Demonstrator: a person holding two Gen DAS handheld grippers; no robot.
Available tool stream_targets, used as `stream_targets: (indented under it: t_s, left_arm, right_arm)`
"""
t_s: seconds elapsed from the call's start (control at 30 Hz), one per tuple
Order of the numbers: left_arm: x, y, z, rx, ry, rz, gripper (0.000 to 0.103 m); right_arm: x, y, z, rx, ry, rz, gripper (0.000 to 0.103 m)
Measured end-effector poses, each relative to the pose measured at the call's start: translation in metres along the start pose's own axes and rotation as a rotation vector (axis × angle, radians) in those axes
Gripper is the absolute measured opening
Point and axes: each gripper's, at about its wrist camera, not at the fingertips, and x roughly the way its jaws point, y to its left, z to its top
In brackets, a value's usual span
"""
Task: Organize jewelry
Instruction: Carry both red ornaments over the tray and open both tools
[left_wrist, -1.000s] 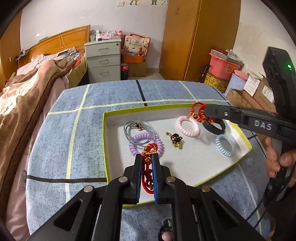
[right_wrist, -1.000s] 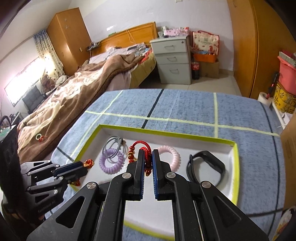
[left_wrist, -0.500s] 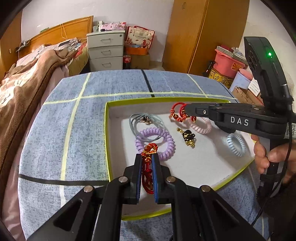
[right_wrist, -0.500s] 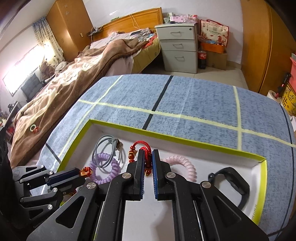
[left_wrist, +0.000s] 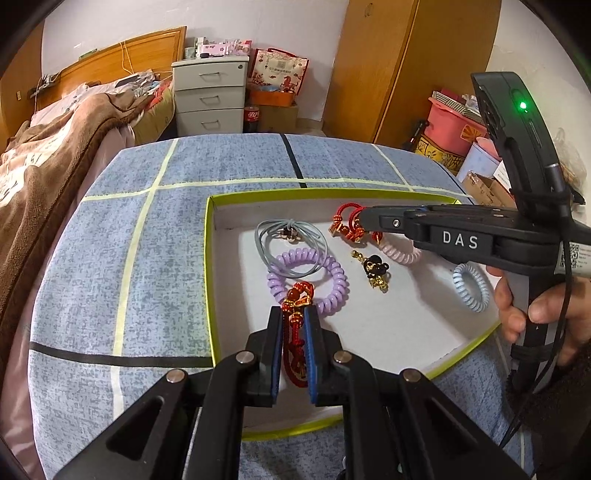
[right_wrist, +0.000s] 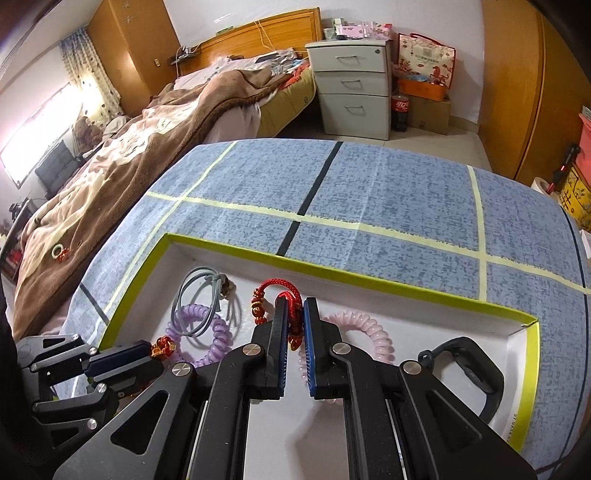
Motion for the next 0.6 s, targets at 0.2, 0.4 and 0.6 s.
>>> stream_targets:
  t_s: [0.2, 0.4, 0.6]
  left_arm:
    - [-0.001, -0.002, -0.001, -0.001, -0.003, -0.01, 0.02]
    - [-0.004, -0.005, -0.001, -0.004, -0.009, -0.01, 0.027]
    - [-0.009, -0.007, -0.002, -0.002, -0.016, 0.005, 0.039]
  right_arm:
    - [-0.002, 0.003, -0.001, -0.023, -0.008, -0.019, 0.013]
    - [-0.007, 0.004, -0.002, -0.01, -0.025, -0.016, 0.03]
    - [-0.013, 0.007, -0.003, -0.008, -0.039, -0.014, 0.043]
